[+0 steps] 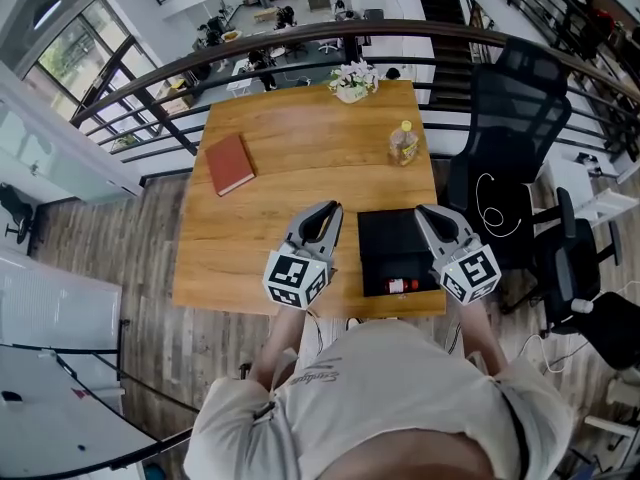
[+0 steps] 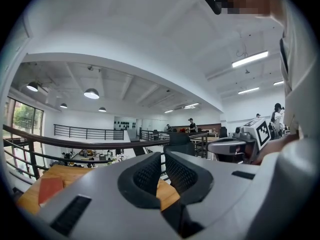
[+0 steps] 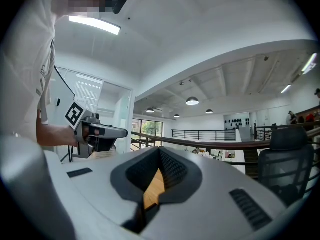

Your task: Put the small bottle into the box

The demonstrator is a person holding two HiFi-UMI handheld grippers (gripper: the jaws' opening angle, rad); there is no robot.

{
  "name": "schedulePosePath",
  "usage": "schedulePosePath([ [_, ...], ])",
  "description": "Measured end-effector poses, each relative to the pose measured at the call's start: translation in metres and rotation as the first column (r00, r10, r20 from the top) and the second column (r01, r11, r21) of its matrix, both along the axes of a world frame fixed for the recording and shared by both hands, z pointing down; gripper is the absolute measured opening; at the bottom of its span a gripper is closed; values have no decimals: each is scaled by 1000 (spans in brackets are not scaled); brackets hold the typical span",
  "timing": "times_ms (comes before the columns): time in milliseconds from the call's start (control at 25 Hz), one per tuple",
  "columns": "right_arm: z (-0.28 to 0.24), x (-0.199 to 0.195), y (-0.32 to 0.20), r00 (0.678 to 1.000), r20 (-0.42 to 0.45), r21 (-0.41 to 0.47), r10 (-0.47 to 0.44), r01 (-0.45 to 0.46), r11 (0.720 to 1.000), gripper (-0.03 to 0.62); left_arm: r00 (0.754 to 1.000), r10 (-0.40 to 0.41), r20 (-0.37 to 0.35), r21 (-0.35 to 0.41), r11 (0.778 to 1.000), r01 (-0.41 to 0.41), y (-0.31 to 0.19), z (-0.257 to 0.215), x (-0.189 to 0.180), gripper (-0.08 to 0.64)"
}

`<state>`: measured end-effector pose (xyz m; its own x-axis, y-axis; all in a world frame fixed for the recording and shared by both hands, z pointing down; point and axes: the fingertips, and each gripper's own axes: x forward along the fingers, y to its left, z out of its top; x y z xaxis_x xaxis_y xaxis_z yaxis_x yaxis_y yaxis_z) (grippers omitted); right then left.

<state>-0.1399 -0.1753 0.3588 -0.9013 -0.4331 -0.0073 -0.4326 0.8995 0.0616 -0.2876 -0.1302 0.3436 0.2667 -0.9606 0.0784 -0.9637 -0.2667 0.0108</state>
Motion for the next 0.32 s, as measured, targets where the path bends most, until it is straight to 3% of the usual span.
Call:
schedulePosePath([
  [320, -1, -2, 4, 1000, -13, 11, 2, -2, 1000, -6, 1000, -15, -17, -13, 1000, 15, 8, 4, -3, 35],
])
